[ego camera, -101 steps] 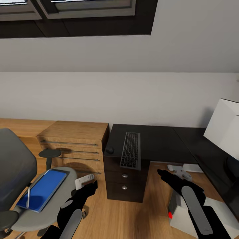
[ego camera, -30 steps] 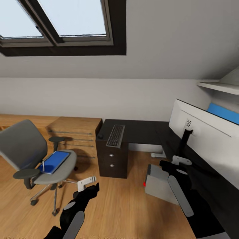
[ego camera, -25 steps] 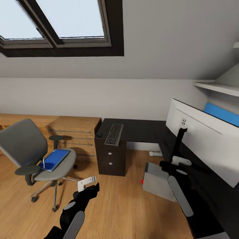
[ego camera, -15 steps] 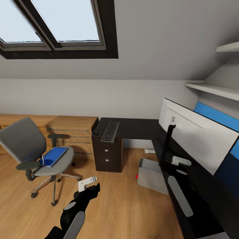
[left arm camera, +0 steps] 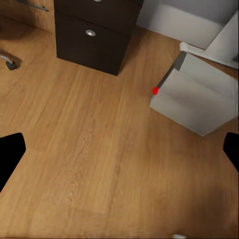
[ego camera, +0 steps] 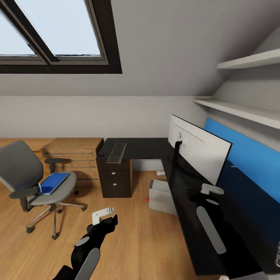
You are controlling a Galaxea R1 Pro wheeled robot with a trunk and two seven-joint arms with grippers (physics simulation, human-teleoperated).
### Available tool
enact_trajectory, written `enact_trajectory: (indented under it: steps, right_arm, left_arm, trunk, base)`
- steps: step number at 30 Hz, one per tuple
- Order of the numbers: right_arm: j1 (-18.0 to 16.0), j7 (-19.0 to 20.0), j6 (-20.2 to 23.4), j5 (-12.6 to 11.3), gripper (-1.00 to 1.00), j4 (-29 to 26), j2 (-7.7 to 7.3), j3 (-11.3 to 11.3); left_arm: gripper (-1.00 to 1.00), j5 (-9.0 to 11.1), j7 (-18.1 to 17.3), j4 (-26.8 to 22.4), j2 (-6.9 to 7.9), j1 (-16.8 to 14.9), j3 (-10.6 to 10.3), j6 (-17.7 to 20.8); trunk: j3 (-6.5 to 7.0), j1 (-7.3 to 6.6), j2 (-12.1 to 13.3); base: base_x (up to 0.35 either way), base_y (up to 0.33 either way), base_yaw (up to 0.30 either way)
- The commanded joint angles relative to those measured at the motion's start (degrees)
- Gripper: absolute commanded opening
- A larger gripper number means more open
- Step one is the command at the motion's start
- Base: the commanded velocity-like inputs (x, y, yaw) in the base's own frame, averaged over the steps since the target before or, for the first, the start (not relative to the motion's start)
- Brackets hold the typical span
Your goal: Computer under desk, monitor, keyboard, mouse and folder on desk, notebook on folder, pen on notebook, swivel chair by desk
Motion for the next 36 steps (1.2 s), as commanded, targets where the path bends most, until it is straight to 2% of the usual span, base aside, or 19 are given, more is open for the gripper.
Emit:
enact_trajectory:
  steps: [1, 7, 28, 31, 36]
  right_arm:
    - [-0.08, -0.57, 0.12, -0.50, 1.00, 0.01, -0.07, 0.16]
    - [-0.08, -0.64, 0.12, -0.50, 1.00, 0.20, 0.00, 0.17]
    - [-0.08, -0.22, -0.09, -0.51, 1.00, 1.03, -0.16, -0.03]
    - [-0.08, 0.85, -1.68, -0.77, 1.00, 2.81, -0.93, -0.11]
    - [-0.08, 7.18, -4.51, -2.58, 1.00, 4.95, -2.48, -1.31]
  left_arm:
    - [1.00, 0.41, 0.51, -0.10, 0.03, -0.05, -0.21, 0.14]
    - [1.00, 0.32, 0.57, -0.10, 0.02, -0.05, -0.99, 0.15]
    - [1.00, 0.26, 0.83, -0.19, 0.04, -0.05, -1.16, 0.15]
    - [1.00, 0.26, 0.85, -0.19, 0.05, -0.05, -1.16, 0.15]
    - [1.00, 0.26, 0.86, -0.19, 0.08, -0.05, -1.14, 0.15]
  trunk:
    - [0.15, -0.23, 0.33]
    - [1.43, -1.55, 2.73]
    - [5.24, -6.16, 11.16]
    - [5.78, -6.82, 12.36]
    - [6.14, -7.26, 13.16]
  base:
    - [-0.290, -0.215, -0.193]
    - [-0.278, -0.235, -0.120]
    - [-0.260, -0.255, -0.007]
    - [-0.256, -0.258, 0.000]
    - [-0.256, -0.258, 0.000]
